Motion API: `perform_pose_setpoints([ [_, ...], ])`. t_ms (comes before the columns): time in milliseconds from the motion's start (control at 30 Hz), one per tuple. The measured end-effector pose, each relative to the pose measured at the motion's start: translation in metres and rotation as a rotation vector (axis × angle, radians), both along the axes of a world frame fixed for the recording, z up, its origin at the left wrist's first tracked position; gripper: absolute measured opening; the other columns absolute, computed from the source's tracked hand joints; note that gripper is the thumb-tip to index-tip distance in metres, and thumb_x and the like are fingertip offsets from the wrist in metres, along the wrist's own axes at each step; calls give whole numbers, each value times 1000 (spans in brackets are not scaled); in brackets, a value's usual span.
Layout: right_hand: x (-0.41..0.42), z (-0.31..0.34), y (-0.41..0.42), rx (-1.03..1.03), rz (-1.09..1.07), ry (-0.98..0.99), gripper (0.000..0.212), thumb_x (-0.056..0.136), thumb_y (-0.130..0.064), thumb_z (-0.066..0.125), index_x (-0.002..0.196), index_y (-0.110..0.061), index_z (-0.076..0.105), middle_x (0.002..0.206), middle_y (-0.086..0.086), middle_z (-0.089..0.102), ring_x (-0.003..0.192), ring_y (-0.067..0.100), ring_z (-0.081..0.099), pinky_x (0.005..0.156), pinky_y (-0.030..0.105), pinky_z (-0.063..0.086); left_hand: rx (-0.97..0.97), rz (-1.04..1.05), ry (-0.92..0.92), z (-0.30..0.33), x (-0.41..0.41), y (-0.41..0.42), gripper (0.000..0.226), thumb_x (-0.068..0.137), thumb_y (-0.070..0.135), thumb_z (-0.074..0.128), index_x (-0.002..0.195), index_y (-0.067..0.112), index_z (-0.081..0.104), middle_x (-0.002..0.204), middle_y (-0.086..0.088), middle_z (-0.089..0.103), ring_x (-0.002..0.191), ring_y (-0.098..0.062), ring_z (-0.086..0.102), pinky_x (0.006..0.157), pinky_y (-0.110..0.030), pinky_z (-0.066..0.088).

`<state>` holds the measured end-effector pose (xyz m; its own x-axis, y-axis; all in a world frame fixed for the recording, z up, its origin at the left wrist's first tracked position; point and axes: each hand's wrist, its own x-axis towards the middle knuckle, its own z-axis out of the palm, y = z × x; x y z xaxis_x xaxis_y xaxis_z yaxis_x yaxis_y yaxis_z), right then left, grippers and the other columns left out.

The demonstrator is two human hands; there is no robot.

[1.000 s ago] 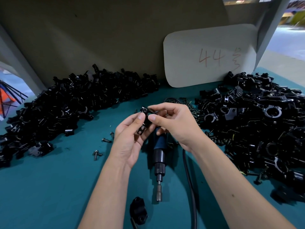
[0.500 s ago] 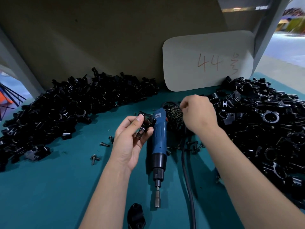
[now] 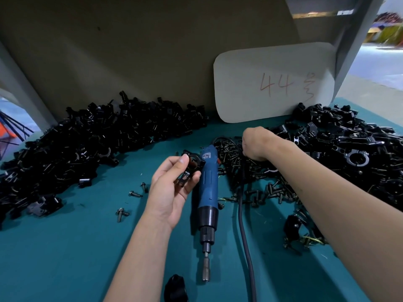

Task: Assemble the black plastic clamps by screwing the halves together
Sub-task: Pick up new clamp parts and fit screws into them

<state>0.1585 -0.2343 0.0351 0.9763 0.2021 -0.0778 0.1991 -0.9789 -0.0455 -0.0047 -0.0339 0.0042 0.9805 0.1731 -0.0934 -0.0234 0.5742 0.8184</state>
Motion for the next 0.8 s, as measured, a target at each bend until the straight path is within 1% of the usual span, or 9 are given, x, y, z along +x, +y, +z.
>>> perform_pose_setpoints([
  [133, -9, 1, -2, 6, -37, -85, 24, 91, -2, 63, 69, -9, 55, 70, 7, 60, 54, 22, 53, 49, 26, 46, -1, -5, -7, 1, 0, 0, 15, 76, 25, 80, 77, 16, 68, 85, -2, 71, 71, -14, 68, 60, -21, 58],
  [167, -12, 2, -5, 43, -66, -122, 19, 90, -1, 64, 73, -6, 58, 73, 8, 61, 57, 23, 56, 49, 28, 49, -1, -4, -6, 0, 0, 0, 15, 77, 25, 80, 78, 15, 68, 85, -2, 71, 71, -15, 68, 61, -21, 58],
  [233, -18, 8, -7, 151, -82, -150, 8, 89, 1, 66, 92, -7, 64, 90, 10, 67, 75, 29, 66, 62, 35, 60, -7, -5, -11, 0, 1, 0, 16, 77, 25, 79, 79, 15, 68, 85, -2, 71, 71, -15, 68, 61, -21, 58],
  [300, -29, 13, -1, 266, 16, -112, 29, 90, 1, 62, 103, -25, 61, 95, 3, 64, 81, 26, 65, 61, 32, 56, -13, -2, -9, 0, 0, 0, 15, 78, 24, 79, 79, 14, 68, 85, -2, 72, 71, -15, 68, 60, -21, 58],
  [367, -36, 16, 8, 272, 90, -89, 36, 91, 0, 58, 100, -33, 69, 96, 1, 67, 84, 25, 66, 69, 31, 57, -16, 3, -6, 0, 0, -1, 14, 77, 24, 79, 78, 14, 68, 86, -3, 72, 71, -15, 68, 60, -21, 58],
  [433, -37, 15, 16, 177, 80, -59, 27, 92, -2, 58, 96, -21, 76, 103, 7, 73, 93, 29, 70, 83, 38, 61, -12, 2, -3, 0, 0, -1, 15, 76, 24, 79, 78, 14, 68, 86, -3, 72, 70, -15, 68, 60, -21, 58],
  [500, -37, 16, 20, 84, 45, 21, 14, 97, -12, 63, 104, -11, 75, 107, 14, 72, 98, 34, 69, 89, 43, 61, -9, -4, -1, 0, -1, -1, 17, 76, 24, 79, 79, 13, 67, 86, -3, 72, 70, -16, 69, 59, -21, 58],
  [600, -39, 20, 24, -8, 47, 68, 25, 95, -31, 74, 105, -8, 71, 105, 15, 72, 99, 35, 69, 90, 44, 60, -6, 4, 5, 0, -1, -3, 16, 77, 24, 78, 78, 13, 67, 86, -4, 72, 70, -16, 69, 60, -21, 58],
  [800, -41, 26, 22, 6, 68, 17, 25, 87, -34, 83, 86, -13, 70, 91, 7, 72, 90, 29, 69, 83, 40, 60, -15, 1, -7, 2, 1, -5, 13, 79, 23, 76, 81, 12, 68, 85, -3, 73, 69, -14, 68, 60, -20, 58],
])
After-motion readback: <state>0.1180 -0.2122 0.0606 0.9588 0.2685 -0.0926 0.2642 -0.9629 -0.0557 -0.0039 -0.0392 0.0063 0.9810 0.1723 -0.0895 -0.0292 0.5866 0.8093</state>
